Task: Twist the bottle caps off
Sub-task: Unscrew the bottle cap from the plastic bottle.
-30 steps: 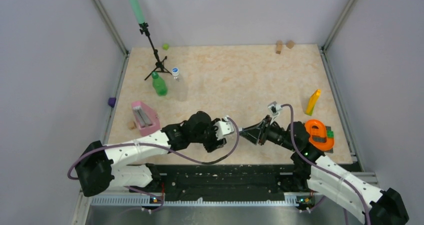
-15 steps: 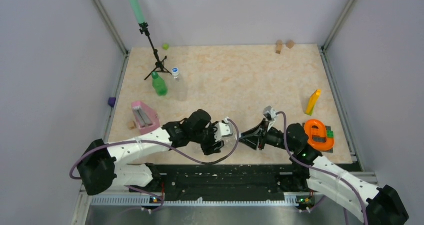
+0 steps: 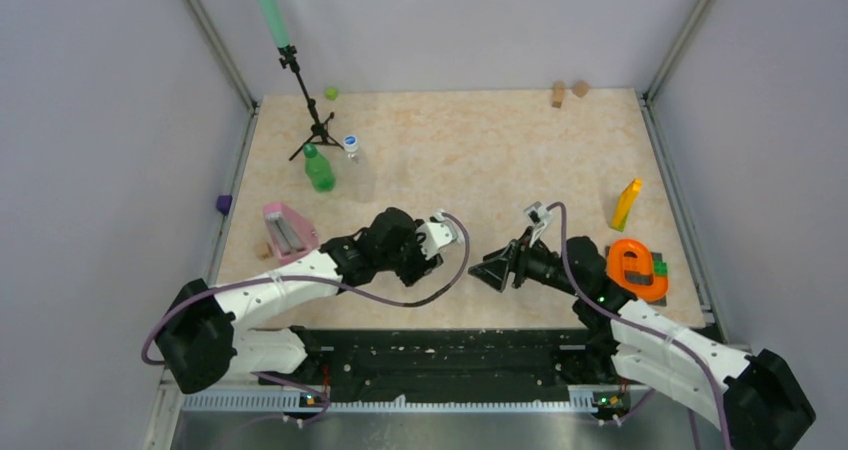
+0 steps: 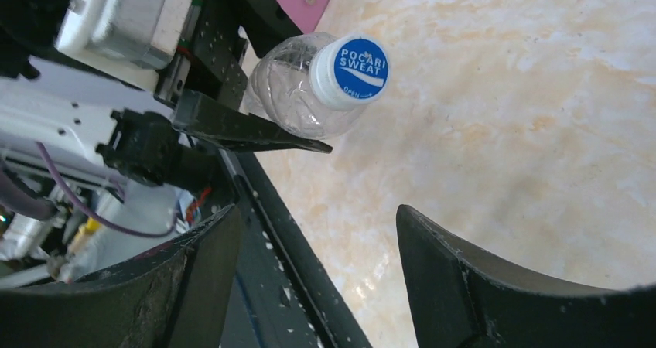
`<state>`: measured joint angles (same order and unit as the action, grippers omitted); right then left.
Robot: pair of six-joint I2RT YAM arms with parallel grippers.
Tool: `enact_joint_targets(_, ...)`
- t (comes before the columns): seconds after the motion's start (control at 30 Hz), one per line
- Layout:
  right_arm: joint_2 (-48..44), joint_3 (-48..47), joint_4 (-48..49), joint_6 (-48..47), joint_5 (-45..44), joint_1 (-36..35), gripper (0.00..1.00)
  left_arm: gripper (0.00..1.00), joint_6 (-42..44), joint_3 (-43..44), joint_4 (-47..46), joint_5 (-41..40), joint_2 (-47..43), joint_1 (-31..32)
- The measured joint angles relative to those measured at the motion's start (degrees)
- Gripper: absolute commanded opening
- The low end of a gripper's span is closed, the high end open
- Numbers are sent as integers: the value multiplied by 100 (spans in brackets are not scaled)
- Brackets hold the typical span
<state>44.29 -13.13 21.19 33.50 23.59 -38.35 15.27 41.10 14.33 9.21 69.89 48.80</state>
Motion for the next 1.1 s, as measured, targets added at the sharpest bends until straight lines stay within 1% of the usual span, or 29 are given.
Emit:
enact_joint_targets(0.07, -48, -9, 59, 343, -188, 0, 72, 0, 15, -20, -70, -367, 2, 9)
enact_joint_targets(0.17, -105, -103, -116, 883, -667, 0, 69, 0, 105, -160, -291, -750, -72, 44)
enact_joint_targets(0.27, -105, -155, -90, 1425, -1012, 0, 68, 0, 251, -592, -695, -855, -398, 164)
enact_joint_targets(0.4, -103, -140, 46, 1943, -1154, 0, 66, 0, 603, -1176, -1047, -903, -837, 422)
enact_joint_targets(0.43, -98, -140, 55, 2037, -1174, 0, 66, 0, 664, -1252, -1099, -909, -890, 472)
enact_joint_targets(0.53, 20, -166, 15, 2319, -1189, 0, 60, 0, 857, -1327, -1215, -911, -975, 575)
enact_joint_targets(0.67, 341, -236, -37, 2618, -1067, 0, 57, 0, 1064, -1353, -1502, -962, -979, 667)
enact_joint_targets(0.77, 511, -275, -35, 2743, -940, 2, 56, 0, 1156, -1362, -1606, -1102, -951, 728)
enact_joint_targets(0.93, 577, -295, 96, 2909, -789, 0, 56, 0, 1279, -1338, -1692, -1357, -597, 837)
enact_joint_targets(1.03, 577, -295, 271, 2979, -706, 0, 45, 0, 1342, -1314, -1685, -1493, -413, 905)
enact_joint_targets(1.1, 577, -295, 350, 3008, -664, 0, 43, 0, 1349, -1300, -1694, -1556, -356, 944)
